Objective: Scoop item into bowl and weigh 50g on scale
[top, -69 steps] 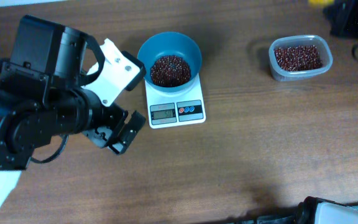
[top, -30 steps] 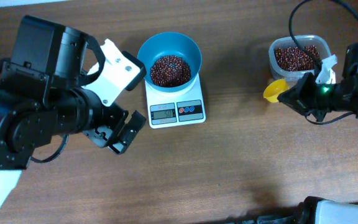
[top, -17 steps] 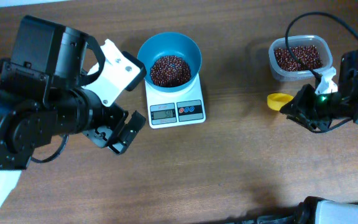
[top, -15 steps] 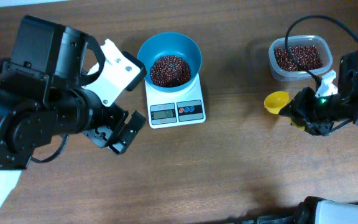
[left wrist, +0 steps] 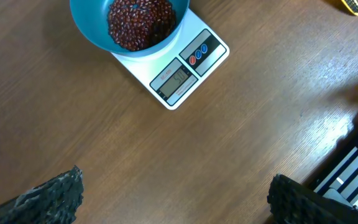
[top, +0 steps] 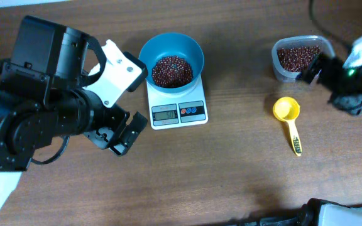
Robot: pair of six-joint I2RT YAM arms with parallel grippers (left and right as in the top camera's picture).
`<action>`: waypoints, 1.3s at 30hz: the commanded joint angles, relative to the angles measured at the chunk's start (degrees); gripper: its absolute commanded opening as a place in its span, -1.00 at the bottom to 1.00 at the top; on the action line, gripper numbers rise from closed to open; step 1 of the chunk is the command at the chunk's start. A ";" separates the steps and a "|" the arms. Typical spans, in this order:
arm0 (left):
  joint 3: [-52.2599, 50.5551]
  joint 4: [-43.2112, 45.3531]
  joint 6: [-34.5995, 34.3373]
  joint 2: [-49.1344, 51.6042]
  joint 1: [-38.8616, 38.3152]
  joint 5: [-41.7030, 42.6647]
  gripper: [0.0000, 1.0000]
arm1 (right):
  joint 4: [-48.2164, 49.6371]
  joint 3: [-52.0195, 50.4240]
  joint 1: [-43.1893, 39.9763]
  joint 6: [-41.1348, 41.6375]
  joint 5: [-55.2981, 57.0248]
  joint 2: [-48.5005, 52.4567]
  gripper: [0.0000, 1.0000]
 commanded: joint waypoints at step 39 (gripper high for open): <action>-0.24 0.07 0.70 -0.02 -0.07 0.02 0.98 | 22.80 -35.39 20.70 -14.45 2.56 -72.89 0.97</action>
